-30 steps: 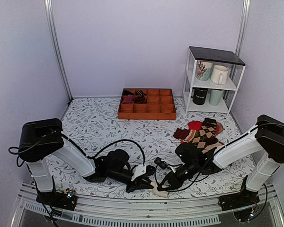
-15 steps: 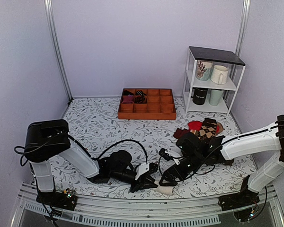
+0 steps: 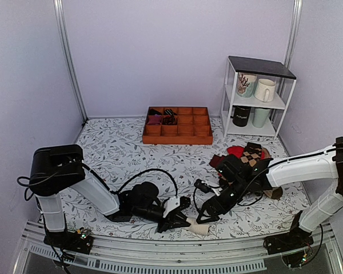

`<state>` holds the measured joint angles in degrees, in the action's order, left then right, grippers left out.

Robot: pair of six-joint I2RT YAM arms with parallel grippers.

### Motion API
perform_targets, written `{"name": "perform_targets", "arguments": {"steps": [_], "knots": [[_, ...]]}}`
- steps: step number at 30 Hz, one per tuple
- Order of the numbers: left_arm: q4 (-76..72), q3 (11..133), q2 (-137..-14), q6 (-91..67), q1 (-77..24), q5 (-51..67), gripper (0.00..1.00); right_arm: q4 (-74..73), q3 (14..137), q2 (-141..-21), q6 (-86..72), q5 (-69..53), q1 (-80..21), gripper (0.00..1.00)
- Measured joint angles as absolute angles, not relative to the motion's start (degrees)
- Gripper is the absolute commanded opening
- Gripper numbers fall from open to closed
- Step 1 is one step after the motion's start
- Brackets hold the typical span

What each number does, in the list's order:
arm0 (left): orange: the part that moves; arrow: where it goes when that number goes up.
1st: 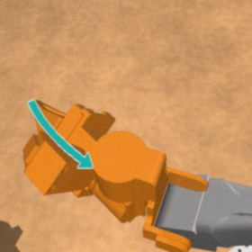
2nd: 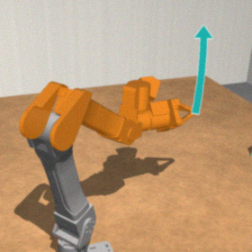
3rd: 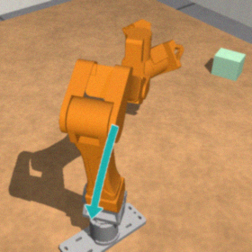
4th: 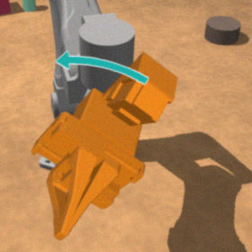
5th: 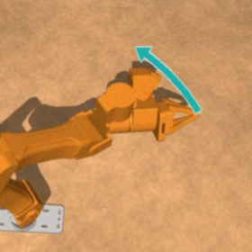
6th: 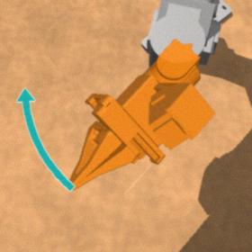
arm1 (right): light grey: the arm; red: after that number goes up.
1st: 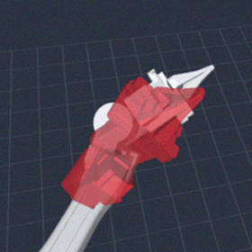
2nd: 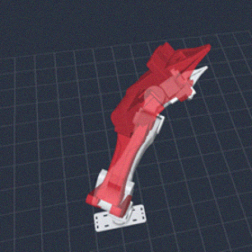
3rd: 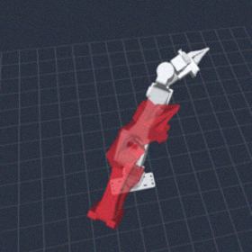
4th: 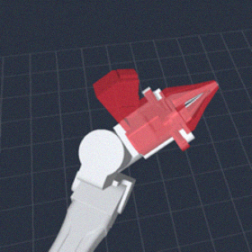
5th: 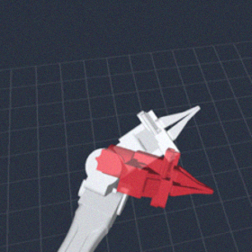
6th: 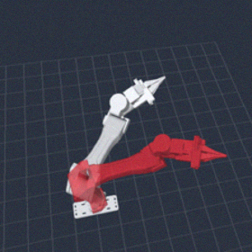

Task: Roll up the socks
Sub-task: Roll the sock at the center of the board, then pick up the sock from the center of the board.

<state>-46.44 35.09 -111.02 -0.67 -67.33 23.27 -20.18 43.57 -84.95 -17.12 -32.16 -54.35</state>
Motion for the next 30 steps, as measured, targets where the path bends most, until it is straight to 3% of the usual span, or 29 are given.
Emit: {"name": "perform_targets", "arguments": {"steps": [16, 30], "knots": [[-46.37, 35.11, -111.02, -0.64, -67.35, 23.24, 0.00, -13.45, 41.41, -90.17, -21.06, -33.50, -57.01, 0.89], [-46.22, 35.20, -111.02, -0.62, -67.35, 23.24, 0.00, -3.51, 37.82, -91.70, -26.59, -35.18, -59.88, 0.59]]}}
